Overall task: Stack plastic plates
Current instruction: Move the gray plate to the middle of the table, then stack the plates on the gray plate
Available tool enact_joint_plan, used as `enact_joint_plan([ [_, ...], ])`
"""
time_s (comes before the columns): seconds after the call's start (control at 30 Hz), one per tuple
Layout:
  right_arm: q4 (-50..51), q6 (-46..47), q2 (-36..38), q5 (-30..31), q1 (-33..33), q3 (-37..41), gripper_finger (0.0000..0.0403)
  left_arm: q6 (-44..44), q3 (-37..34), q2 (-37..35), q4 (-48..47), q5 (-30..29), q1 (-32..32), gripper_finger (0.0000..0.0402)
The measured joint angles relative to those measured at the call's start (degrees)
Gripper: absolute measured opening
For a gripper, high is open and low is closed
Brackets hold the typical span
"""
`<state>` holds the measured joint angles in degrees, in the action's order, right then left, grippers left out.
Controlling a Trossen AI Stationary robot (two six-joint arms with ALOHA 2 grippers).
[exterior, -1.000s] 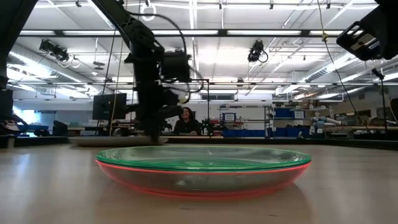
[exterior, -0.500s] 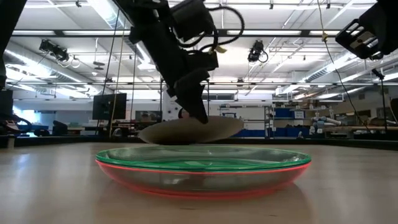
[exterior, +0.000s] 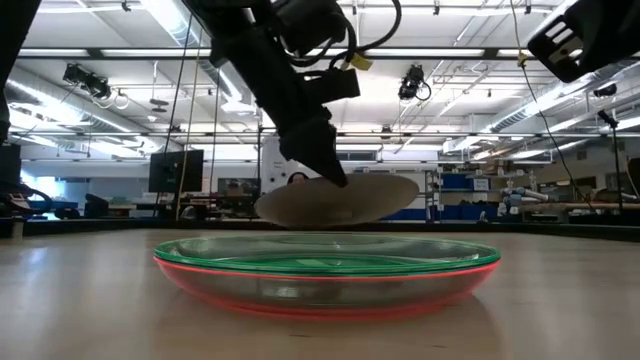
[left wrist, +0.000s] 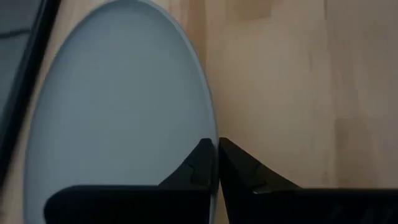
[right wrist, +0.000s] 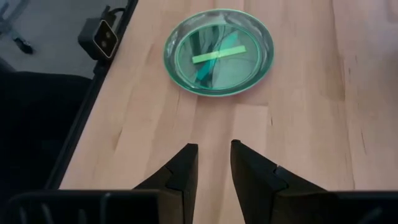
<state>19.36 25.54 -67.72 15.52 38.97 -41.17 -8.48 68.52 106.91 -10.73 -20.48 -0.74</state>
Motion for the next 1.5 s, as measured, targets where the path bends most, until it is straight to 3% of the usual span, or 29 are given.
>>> enact_joint_plan([
  [0.33,-0.4,0.3,-0.1,-1.3,0.6,0.0,0.0103,-15.7,0.0,0.0,-1.9,5.8,2.9,0.0025],
  [0.9,-0.4,0.3,-0.1,-1.5,2.3,0.0,0.0103,-14.4,0.0,0.0,-5.7,5.6,4.8,0.0025],
  [1.1,-0.4,0.9,-0.1,0.2,2.3,0.0,0.0103,-10.0,-0.1,0.0,-5.6,5.5,5.1,0.0030],
  [1.3,-0.4,1.9,-0.1,1.4,2.3,0.1,0.0103,-1.3,0.0,0.0,-6.2,4.4,6.0,0.0093],
  [1.5,-0.4,1.9,-0.1,1.4,2.3,0.1,0.0103,-1.1,0.0,-0.3,-7.2,1.7,5.5,0.0177],
])
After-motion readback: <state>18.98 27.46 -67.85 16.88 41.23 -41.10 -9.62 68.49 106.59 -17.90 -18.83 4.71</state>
